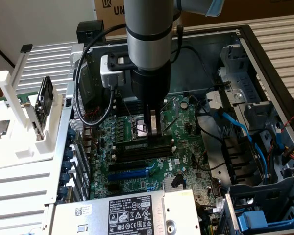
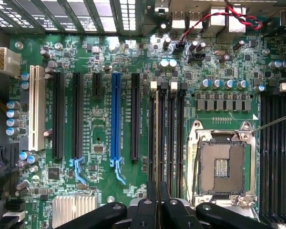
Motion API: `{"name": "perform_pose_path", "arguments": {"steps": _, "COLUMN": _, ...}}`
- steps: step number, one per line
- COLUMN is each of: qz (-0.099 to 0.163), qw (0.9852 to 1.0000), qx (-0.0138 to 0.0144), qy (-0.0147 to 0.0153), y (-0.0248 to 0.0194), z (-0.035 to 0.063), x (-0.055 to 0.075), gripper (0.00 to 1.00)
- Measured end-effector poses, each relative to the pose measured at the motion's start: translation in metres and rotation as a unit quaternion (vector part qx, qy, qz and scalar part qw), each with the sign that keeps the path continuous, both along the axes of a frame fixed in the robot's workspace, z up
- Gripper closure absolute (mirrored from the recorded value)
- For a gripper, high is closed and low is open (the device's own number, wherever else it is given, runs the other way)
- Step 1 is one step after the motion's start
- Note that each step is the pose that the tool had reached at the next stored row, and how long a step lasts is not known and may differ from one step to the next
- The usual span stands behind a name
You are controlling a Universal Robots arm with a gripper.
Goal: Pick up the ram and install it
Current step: 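Insert the ram into the slot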
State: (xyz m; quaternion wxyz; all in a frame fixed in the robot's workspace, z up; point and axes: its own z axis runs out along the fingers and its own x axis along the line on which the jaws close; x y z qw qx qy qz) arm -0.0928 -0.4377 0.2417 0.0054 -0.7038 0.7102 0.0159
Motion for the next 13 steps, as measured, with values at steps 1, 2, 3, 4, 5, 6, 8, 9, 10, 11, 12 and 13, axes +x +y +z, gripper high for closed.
{"name": "perform_pose_path", "arguments": {"steps": 1, "qz": 0.000, "qw": 1.0000, "qx": -0.0001, "qy": 0.0001, "y": 0.0000, "z": -0.0002, "x": -0.0002, "gripper": 0.88}}
{"name": "perform_pose_path", "arguments": {"steps": 2, "qz": 0.000, "qw": 1.0000, "qx": -0.0001, "qy": 0.0001, "y": 0.0000, "z": -0.0005, "x": -0.0003, "gripper": 0.88}}
{"name": "perform_pose_path", "arguments": {"steps": 3, "qz": 0.000, "qw": 1.0000, "qx": -0.0001, "qy": 0.0000, "y": 0.0000, "z": -0.0007, "x": -0.0004, "gripper": 0.88}}
{"name": "perform_pose_path", "arguments": {"steps": 4, "qz": 0.000, "qw": 1.0000, "qx": -0.0001, "qy": 0.0000, "y": 0.0000, "z": -0.0007, "x": -0.0005, "gripper": 0.88}}
{"name": "perform_pose_path", "arguments": {"steps": 5, "qz": 0.000, "qw": 1.0000, "qx": 0.0000, "qy": 0.0000, "y": -0.0003, "z": -0.0009, "x": -0.0005, "gripper": 0.88}}
{"name": "perform_pose_path", "arguments": {"steps": 6, "qz": 0.000, "qw": 1.0000, "qx": 0.0001, "qy": 0.0000, "y": -0.0007, "z": -0.0010, "x": -0.0006, "gripper": 0.88}}
{"name": "perform_pose_path", "arguments": {"steps": 8, "qz": 0.000, "qw": 1.0000, "qx": -0.0001, "qy": 0.0001, "y": -0.0013, "z": -0.0011, "x": -0.0006, "gripper": 0.88}}
{"name": "perform_pose_path", "arguments": {"steps": 9, "qz": 0.000, "qw": 1.0000, "qx": -0.0001, "qy": 0.0000, "y": -0.0013, "z": -0.0013, "x": -0.0007, "gripper": 0.88}}
{"name": "perform_pose_path", "arguments": {"steps": 10, "qz": 0.000, "qw": 1.0000, "qx": 0.0000, "qy": 0.0000, "y": -0.0014, "z": -0.0016, "x": -0.0007, "gripper": 0.88}}
{"name": "perform_pose_path", "arguments": {"steps": 11, "qz": 0.000, "qw": 1.0000, "qx": -0.0001, "qy": 0.0000, "y": -0.0013, "z": -0.0022, "x": -0.0007, "gripper": 0.88}}
{"name": "perform_pose_path", "arguments": {"steps": 12, "qz": 0.000, "qw": 1.0000, "qx": -0.0001, "qy": 0.0000, "y": -0.0013, "z": -0.0023, "x": -0.0007, "gripper": 0.88}}
{"name": "perform_pose_path", "arguments": {"steps": 13, "qz": 0.000, "qw": 1.0000, "qx": 0.0000, "qy": 0.0000, "y": -0.0013, "z": -0.0025, "x": -0.0008, "gripper": 0.88}}
